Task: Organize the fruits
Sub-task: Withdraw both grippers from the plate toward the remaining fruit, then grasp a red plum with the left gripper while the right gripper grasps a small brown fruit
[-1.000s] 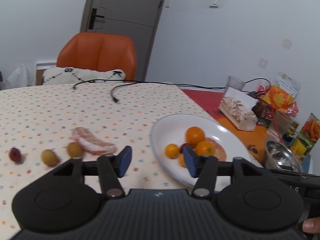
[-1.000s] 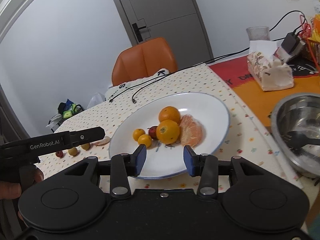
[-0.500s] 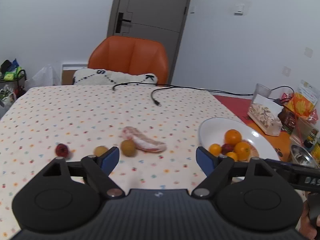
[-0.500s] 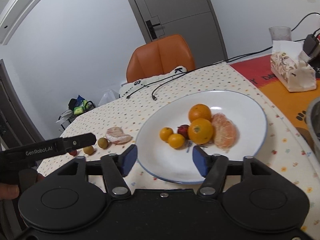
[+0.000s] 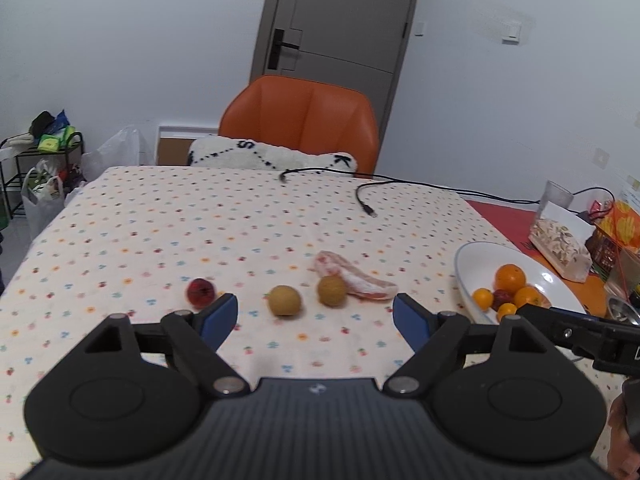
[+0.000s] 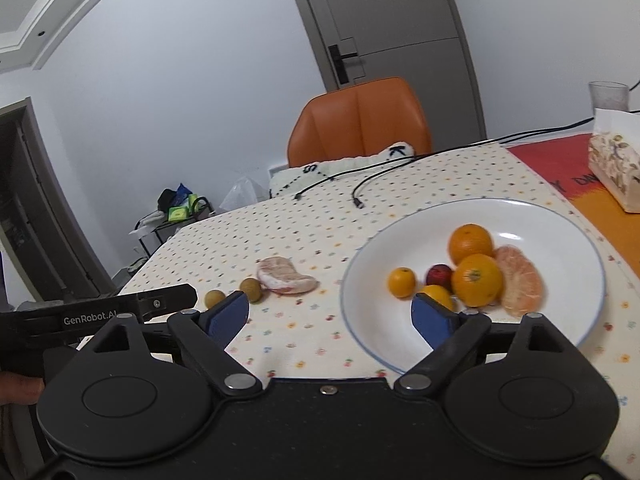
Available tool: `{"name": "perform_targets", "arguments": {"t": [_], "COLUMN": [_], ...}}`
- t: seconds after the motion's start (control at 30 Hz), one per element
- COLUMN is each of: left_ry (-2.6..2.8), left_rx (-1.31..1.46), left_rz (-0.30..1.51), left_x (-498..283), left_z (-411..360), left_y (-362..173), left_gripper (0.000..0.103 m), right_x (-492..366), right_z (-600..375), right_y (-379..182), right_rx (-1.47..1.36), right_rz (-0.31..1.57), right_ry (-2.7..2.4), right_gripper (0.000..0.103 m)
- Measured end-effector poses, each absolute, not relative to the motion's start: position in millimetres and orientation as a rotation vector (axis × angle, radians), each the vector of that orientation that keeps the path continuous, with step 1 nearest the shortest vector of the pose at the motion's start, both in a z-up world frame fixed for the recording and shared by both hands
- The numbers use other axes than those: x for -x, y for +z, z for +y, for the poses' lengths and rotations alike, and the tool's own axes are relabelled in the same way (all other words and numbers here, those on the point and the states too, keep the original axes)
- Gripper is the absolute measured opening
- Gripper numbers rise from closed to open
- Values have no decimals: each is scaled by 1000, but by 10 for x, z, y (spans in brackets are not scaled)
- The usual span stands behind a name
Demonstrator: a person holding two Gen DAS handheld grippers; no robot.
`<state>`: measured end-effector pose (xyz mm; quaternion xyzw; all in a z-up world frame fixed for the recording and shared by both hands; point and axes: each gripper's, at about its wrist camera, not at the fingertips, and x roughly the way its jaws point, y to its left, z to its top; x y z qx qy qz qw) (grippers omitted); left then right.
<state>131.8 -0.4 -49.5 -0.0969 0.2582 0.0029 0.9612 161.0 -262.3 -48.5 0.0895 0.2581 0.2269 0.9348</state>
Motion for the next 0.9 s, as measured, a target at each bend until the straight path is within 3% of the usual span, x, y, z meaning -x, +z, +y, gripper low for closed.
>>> {"name": "perform_targets", "arguments": {"t": [0.7, 0.9], "left_ry": [103, 104], "left_rx": [213, 219], "left_rz": [523, 524], "left_x": [-1315, -1376], "left_z": [452, 509], "left_y": [-595, -630], "left_gripper": [83, 80], "right_x": [-1729, -1828], "right_z": [-2048, -1885], "right_y": [-502, -555], "right_rx": [-138, -122], "right_rz": [549, 588], "right_ry": [570, 587], "right_gripper": [89, 66]}}
